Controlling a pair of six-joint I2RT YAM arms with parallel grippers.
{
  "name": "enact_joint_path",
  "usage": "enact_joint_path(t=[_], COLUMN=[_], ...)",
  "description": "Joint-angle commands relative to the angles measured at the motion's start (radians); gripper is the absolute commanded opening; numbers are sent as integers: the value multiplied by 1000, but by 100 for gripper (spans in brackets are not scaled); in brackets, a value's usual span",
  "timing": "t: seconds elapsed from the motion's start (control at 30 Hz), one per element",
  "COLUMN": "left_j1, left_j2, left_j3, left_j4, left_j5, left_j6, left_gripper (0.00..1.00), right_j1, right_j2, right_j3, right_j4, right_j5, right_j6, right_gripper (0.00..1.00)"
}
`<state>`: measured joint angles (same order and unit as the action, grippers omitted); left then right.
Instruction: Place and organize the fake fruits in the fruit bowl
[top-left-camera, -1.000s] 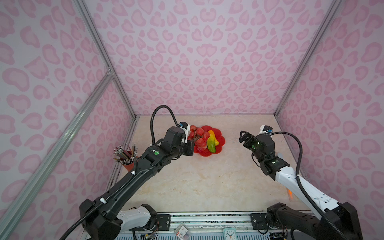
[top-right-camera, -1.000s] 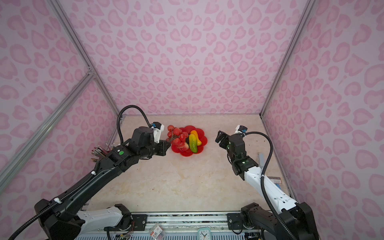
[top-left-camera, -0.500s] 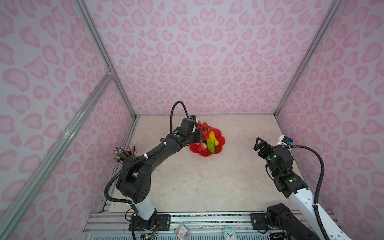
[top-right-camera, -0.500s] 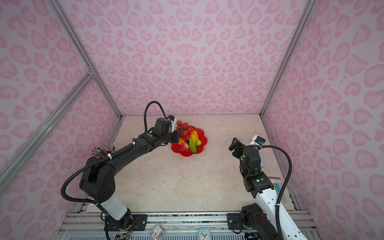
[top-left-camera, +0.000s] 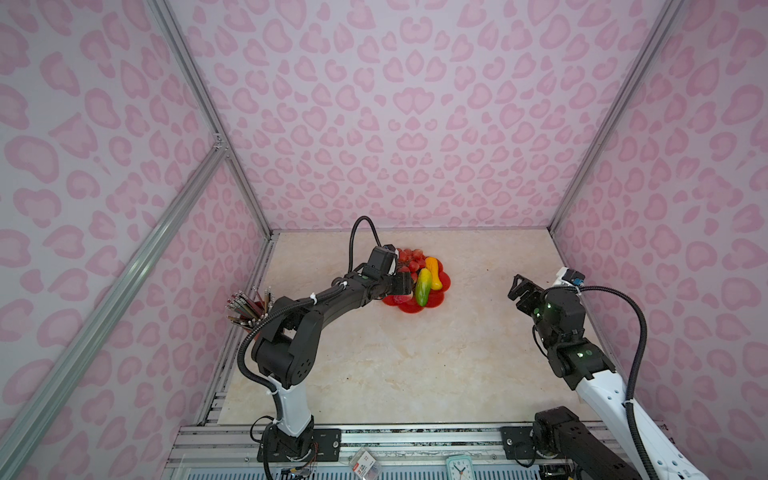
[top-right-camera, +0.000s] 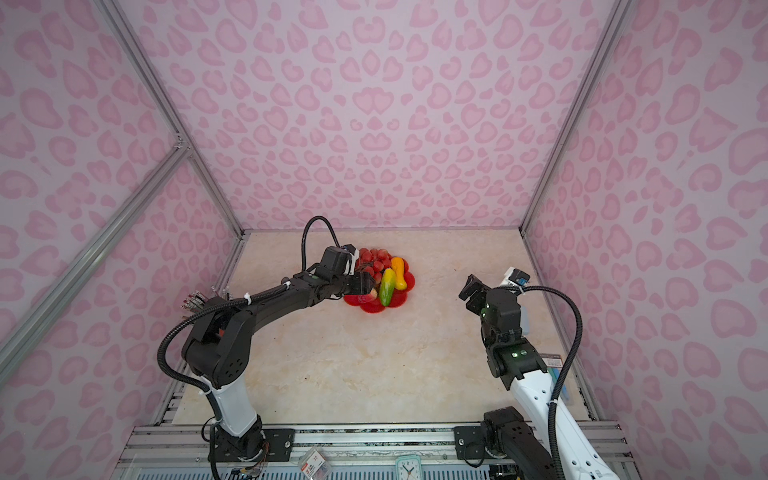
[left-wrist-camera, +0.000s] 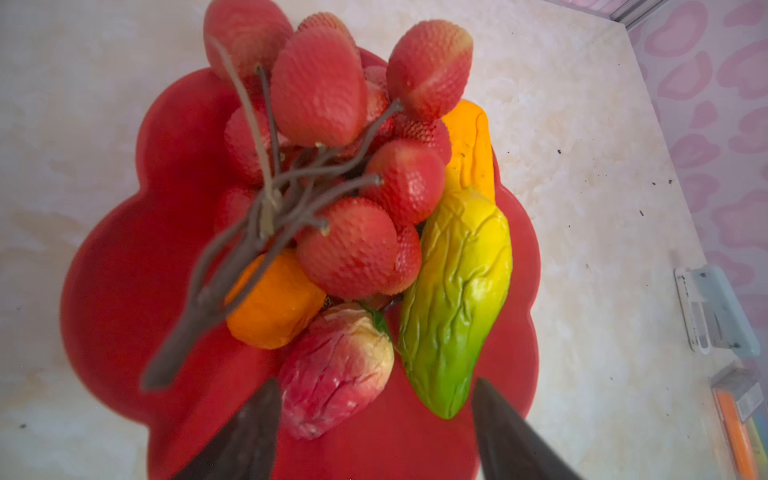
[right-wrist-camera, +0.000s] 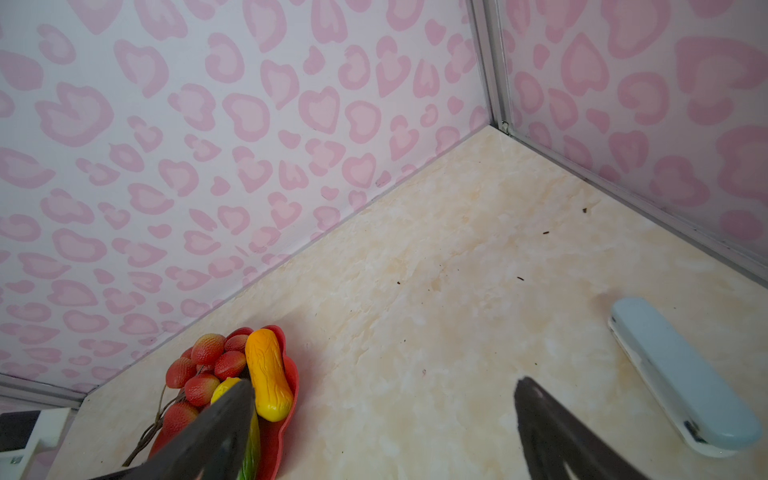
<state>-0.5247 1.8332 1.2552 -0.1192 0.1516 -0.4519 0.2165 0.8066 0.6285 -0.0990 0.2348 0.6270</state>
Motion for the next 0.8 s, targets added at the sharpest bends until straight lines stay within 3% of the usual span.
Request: enact_joint_path(t=[0.0, 0.3, 0.47, 0.63, 0.77], left_j1=[0, -1, -1, 3, 57], left_j2=[-70, -349, -579, -738, -794], left_j3=[-15, -91, -256, -568, -750], left_j4=[51, 121, 245, 509, 630], left_j5=[-7, -76, -293, -580, -673], left_j6=[9, 66, 180, 395, 451], left_gripper=[98, 98, 98, 97, 98], right_j1=[-3, -8, -8, -8, -8], right_j2=[18, 96, 167, 206, 244], right_j3=[8, 15, -27, -128, -231], right_j4=[11, 45, 130, 274, 449], right_j5=[0, 52, 134, 246, 363], right_j6=[-26, -126, -220, -365, -441], right_gripper=[97, 98, 98, 98, 98])
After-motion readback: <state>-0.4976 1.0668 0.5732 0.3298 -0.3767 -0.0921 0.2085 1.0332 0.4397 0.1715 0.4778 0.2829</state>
